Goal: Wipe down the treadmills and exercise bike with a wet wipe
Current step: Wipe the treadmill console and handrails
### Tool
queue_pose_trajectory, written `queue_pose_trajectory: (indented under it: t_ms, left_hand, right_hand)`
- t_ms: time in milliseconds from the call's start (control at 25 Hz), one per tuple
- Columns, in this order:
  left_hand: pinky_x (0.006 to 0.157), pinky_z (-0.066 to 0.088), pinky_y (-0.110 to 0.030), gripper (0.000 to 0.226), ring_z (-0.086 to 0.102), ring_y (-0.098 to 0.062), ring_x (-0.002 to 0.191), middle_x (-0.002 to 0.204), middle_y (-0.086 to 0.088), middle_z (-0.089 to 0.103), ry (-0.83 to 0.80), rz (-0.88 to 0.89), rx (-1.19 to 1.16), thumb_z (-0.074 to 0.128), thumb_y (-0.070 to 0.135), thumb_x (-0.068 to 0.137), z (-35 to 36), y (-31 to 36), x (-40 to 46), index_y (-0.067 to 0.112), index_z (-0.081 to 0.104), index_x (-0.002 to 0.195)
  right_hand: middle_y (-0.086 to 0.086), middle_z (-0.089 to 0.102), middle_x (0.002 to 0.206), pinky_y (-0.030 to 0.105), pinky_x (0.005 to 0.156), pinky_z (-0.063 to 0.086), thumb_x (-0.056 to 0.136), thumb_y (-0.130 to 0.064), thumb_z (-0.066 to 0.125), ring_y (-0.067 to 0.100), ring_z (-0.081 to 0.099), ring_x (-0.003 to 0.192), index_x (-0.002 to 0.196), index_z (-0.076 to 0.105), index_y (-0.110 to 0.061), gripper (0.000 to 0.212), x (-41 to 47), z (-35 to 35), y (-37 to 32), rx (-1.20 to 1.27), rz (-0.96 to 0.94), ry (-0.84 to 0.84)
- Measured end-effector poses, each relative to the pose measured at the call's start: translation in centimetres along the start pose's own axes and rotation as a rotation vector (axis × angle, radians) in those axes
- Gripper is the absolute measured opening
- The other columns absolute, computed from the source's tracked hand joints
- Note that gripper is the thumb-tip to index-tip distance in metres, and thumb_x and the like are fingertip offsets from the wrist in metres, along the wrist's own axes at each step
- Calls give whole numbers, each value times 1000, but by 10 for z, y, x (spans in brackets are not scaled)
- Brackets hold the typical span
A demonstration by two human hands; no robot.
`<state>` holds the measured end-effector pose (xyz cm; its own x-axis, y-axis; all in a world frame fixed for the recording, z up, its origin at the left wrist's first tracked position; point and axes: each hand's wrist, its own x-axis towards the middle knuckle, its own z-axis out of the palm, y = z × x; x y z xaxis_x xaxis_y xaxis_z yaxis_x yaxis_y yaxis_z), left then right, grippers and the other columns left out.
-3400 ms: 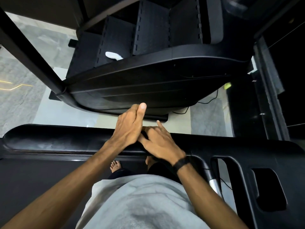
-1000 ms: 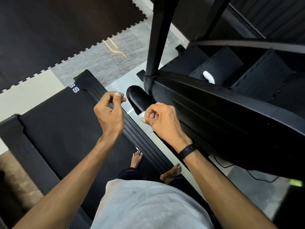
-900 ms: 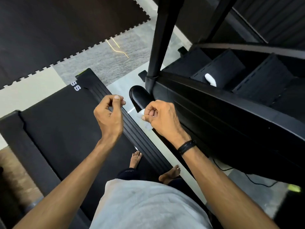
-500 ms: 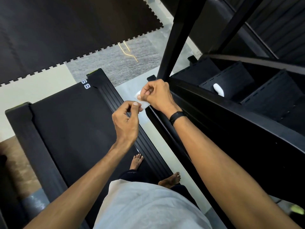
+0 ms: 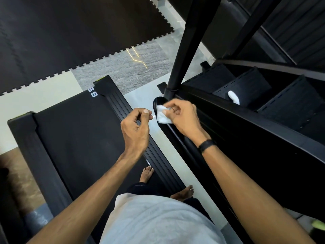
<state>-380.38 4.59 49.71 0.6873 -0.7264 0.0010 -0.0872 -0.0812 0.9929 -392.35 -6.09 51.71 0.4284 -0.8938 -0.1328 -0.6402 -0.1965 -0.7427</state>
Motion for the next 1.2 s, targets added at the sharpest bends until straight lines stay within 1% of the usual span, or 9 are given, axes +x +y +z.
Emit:
queue_pose_trajectory:
  t_ms: [160, 320, 520, 600, 680, 840, 960, 1080, 1200]
  left_hand:
    - [73, 55, -56, 21, 69, -24, 77, 77, 7, 71, -3, -30, 2, 54, 24, 96, 0, -4, 1, 28, 68, 80]
    - [71, 54, -57, 21, 67, -30, 73, 79, 9, 72, -23, -29, 7, 54, 27, 95, 6, 0, 5, 31, 68, 80]
    - [71, 53, -58, 20, 65, -36, 71, 79, 9, 72, -11, -25, -2, 54, 28, 95, 6, 4, 8, 29, 68, 80]
    - [71, 53, -59, 21, 65, -37, 71, 78, 9, 71, -2, -52, -21, 54, 26, 95, 8, 2, 8, 29, 68, 79]
    - [74, 54, -58, 22, 67, -31, 74, 77, 8, 71, -11, -61, -20, 55, 25, 95, 12, 4, 5, 29, 68, 79]
    - [79, 55, -56, 22, 70, -22, 80, 79, 11, 72, -31, -49, -12, 54, 24, 96, 16, 10, 3, 27, 69, 80]
    - [77, 55, -52, 22, 69, -19, 78, 77, 14, 71, -8, -32, -15, 54, 22, 96, 12, 11, 4, 24, 68, 80]
    - [72, 55, -43, 23, 68, -12, 74, 75, 16, 70, 2, 4, -1, 53, 17, 99, 9, 9, 0, 16, 68, 81]
    - [80, 51, -57, 26, 68, -17, 75, 76, 10, 70, -33, 77, 56, 52, 25, 100, 15, 8, -3, 14, 68, 83]
  right_hand:
    - [-10, 55, 66, 12, 59, 43, 86, -13, 77, 1, 49, 60, 91, 76, -15, 6, -41, -15, 19, -31, 46, 30]
    - [-11, 49, 63, 25, 61, 45, 86, -16, 77, 2, 46, 55, 98, 71, -16, 14, -7, 1, 5, -45, -22, 64]
    - [-5, 51, 65, 24, 60, 34, 84, -26, 79, 5, 45, 60, 91, 71, -15, 15, 24, 22, -8, -57, -167, 52]
    - [-7, 49, 60, 27, 58, 36, 84, -26, 79, 8, 47, 57, 82, 71, -14, 15, 35, 26, -14, -40, -119, 73]
    - [-8, 52, 59, 30, 62, 42, 83, -23, 78, 17, 58, 66, 77, 71, -13, 14, 50, 34, -20, -91, -23, 91]
    - [5, 72, 84, 31, 74, 47, 81, -16, 71, 30, 67, 89, 73, 69, -14, 8, 70, 46, -30, -227, 105, 73]
    - [3, 70, 80, 32, 73, 43, 85, -22, 73, 27, 66, 86, 80, 71, -14, 10, 50, 40, -29, -213, 3, 83]
    - [-8, 50, 68, 29, 61, 33, 84, -20, 77, 20, 55, 67, 86, 67, -12, 13, 2, 32, -15, -154, -201, 160]
    - [-14, 44, 71, 22, 60, 26, 84, -21, 78, 6, 42, 65, 91, 61, -14, 19, -47, 18, 9, -181, -231, 196]
